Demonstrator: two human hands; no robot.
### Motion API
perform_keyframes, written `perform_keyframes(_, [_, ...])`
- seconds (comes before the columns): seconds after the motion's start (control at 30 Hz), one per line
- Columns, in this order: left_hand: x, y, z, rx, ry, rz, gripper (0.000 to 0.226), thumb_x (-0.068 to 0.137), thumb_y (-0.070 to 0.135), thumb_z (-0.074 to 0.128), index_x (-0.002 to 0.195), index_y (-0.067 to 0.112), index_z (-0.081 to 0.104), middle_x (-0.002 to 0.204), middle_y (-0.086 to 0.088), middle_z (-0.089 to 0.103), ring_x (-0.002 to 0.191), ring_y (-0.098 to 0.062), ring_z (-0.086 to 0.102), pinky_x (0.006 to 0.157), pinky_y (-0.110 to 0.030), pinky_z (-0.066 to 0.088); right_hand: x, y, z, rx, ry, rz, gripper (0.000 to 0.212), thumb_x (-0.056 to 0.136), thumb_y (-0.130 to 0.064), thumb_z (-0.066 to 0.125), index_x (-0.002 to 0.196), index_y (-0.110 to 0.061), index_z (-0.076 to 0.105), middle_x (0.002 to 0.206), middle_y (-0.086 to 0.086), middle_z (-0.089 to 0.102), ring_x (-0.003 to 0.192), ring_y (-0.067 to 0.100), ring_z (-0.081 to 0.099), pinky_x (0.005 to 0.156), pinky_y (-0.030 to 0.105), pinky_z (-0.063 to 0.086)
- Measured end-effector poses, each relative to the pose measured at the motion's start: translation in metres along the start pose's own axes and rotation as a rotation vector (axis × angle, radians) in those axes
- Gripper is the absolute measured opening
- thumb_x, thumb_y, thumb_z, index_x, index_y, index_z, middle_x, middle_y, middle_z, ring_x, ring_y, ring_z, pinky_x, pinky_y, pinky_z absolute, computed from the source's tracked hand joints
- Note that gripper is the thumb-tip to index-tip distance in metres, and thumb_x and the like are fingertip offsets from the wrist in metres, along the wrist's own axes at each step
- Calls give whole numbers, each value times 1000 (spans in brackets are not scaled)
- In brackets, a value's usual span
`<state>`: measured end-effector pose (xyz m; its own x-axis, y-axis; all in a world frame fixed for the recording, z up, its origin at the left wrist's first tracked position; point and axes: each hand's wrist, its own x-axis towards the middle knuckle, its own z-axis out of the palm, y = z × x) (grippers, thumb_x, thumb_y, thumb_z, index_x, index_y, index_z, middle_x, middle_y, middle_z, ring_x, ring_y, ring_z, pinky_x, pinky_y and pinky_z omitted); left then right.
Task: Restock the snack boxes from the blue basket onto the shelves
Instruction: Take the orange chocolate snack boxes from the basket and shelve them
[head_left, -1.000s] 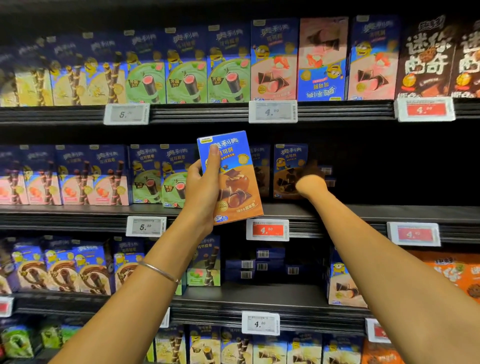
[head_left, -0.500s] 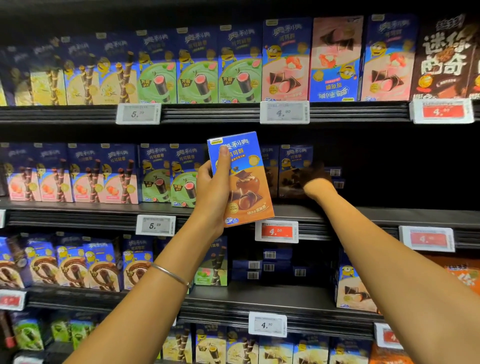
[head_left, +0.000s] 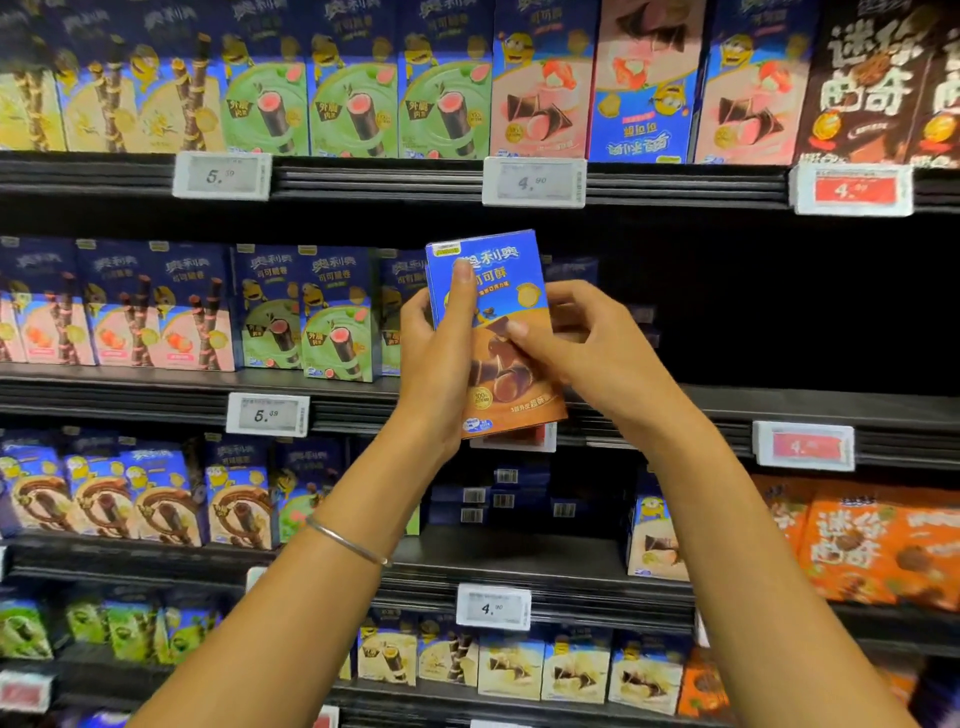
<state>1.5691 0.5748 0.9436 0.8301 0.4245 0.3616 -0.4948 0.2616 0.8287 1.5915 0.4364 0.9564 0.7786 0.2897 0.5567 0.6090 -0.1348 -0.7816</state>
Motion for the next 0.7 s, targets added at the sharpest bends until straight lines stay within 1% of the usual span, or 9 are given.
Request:
perform_keyframes(0.1, [-3,4,21,-1,-73,-8,84,93,70,52,148,6,50,130,-21,72,116,-42,73,101,-66,56,1,1,-20,-5,26,2,43,87,-38,78,123,-22,62,107,-7,71,89,1,73,63,17,58])
perform_keyframes(0.17, [-1,5,30,4,-102,-16,92,90,77,43,147,6,53,132,-22,71,120,-43,70,107,-64,53,4,3,-32,63,28,29,42,87,-34,78,123,-19,61,101,-8,72,85,-1,73,58,18,57])
perform_keyframes(0.23, [7,2,39,75,-40,31,72,105,65,38,142,5,55,132,-19,71,116,-35,73,103,-53,57,7,6,-44,88,34,42,39,89,-30,77,122,-18,61,100,-8,73,84,2,75,60,24,59])
perform_keyframes(0.27, [11,-2,41,114,20,57,57,111,53,40,140,7,53,127,-14,72,107,-28,75,93,-46,61,9,10,-51,95,34,54,37,90,-28,76,123,-18,61,101,-7,74,85,4,75,64,29,61])
perform_keyframes(0.33, [20,-10,42,167,113,90,34,115,36,43,139,13,49,106,-1,72,82,-17,73,70,-37,58,14,17,-66,116,36,93,35,92,-26,74,124,-19,60,104,-6,74,87,8,76,74,37,62])
perform_keyframes(0.4, [26,-14,40,201,160,109,31,115,32,44,140,16,48,97,3,67,76,-19,67,64,-36,54,19,29,-83,129,59,132,34,93,-24,74,124,-19,61,104,-6,74,87,8,76,75,38,61])
perform_keyframes(0.47, [32,-18,36,222,186,139,27,114,32,45,137,18,49,101,1,69,67,-15,70,58,-32,55,26,41,-99,141,89,165,31,93,-21,74,120,-19,61,104,-4,74,84,9,76,69,35,61])
perform_keyframes(0.57, [35,-20,33,208,228,165,19,115,30,44,130,21,50,101,0,71,69,-14,72,65,-35,58,38,61,-118,118,157,221,30,90,-18,76,115,-16,59,102,0,74,79,12,76,68,36,62])
perform_keyframes(0.7, [37,-21,33,215,257,193,13,115,28,44,126,23,50,97,5,70,62,-5,72,56,-29,57,62,90,-133,-209,317,260,36,84,-21,80,110,-5,62,108,15,70,99,32,69,80,42,58])
